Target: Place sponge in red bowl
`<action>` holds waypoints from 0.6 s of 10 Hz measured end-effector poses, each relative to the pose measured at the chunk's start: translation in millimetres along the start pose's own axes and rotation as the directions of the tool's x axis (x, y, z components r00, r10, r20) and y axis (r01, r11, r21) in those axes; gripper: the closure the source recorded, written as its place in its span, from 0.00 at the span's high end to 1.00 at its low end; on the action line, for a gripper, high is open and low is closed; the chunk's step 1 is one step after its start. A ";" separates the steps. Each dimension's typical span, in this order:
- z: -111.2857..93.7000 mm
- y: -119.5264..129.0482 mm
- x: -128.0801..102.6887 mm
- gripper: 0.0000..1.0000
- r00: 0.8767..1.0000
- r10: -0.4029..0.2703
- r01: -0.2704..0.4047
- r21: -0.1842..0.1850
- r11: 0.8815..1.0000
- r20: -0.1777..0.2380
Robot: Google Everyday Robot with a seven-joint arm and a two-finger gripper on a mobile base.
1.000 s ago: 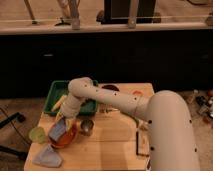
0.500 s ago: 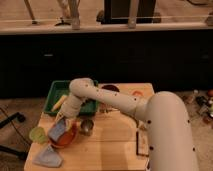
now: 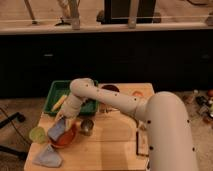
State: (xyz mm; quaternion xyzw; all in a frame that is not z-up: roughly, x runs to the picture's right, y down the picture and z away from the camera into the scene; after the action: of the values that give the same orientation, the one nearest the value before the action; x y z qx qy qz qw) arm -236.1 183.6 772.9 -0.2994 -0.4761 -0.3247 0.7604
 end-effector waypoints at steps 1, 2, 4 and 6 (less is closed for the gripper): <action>0.1 0.1 -0.1 0.79 1.000 0.001 -0.001 0.000 1.000 0.000; 0.1 0.4 -0.3 0.80 1.000 0.002 -0.002 0.001 1.000 0.000; -0.5 0.6 -0.8 0.80 1.000 0.002 -0.002 0.002 1.000 -0.002; -1.5 1.0 -1.1 0.80 1.000 0.002 -0.002 0.002 1.000 -0.006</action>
State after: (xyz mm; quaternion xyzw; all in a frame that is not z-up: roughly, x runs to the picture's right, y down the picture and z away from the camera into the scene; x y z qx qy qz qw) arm -234.9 183.3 771.2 -0.2980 -0.4739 -0.3244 0.7625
